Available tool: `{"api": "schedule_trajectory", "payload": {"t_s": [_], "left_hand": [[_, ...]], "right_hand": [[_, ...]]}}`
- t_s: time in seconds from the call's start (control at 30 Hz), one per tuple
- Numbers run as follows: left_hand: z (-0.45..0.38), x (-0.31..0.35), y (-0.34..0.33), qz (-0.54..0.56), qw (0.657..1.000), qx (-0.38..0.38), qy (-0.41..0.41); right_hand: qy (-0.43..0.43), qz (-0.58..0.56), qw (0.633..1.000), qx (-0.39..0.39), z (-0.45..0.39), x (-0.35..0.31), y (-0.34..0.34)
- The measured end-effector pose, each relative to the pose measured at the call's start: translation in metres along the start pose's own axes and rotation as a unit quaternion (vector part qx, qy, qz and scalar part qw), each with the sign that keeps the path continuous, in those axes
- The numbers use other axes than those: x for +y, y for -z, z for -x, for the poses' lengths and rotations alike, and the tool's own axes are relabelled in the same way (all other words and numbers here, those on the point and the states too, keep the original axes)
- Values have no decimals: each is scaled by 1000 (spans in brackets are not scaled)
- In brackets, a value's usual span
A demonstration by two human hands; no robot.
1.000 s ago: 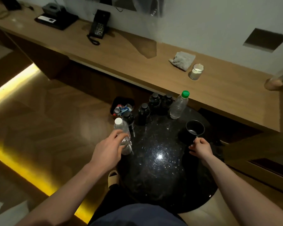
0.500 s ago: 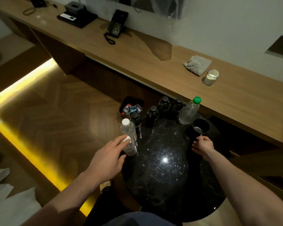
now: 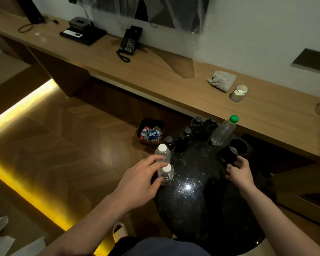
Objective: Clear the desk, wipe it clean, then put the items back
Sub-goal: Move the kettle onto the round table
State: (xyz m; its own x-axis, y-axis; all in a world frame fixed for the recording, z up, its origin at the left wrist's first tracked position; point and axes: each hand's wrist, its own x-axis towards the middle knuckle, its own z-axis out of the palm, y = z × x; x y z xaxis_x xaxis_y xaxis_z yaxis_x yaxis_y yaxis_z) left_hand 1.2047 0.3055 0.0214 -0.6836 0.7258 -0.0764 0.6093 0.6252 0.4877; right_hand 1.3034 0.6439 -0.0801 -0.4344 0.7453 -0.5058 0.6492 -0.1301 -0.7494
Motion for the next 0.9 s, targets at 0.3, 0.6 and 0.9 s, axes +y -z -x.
{"api": "schedule_trajectory", "payload": {"t_s": [0.3, 0.6, 0.9], "left_hand": [[32, -120, 113, -26, 996, 89, 9], [81, -243, 204, -69, 992, 96, 49], [75, -323, 254, -55, 988, 124, 71]], "right_hand": [[354, 128, 923, -72, 164, -123, -93], [378, 320, 845, -203, 243, -203, -216], [358, 372, 815, -265, 245, -255, -313]]}}
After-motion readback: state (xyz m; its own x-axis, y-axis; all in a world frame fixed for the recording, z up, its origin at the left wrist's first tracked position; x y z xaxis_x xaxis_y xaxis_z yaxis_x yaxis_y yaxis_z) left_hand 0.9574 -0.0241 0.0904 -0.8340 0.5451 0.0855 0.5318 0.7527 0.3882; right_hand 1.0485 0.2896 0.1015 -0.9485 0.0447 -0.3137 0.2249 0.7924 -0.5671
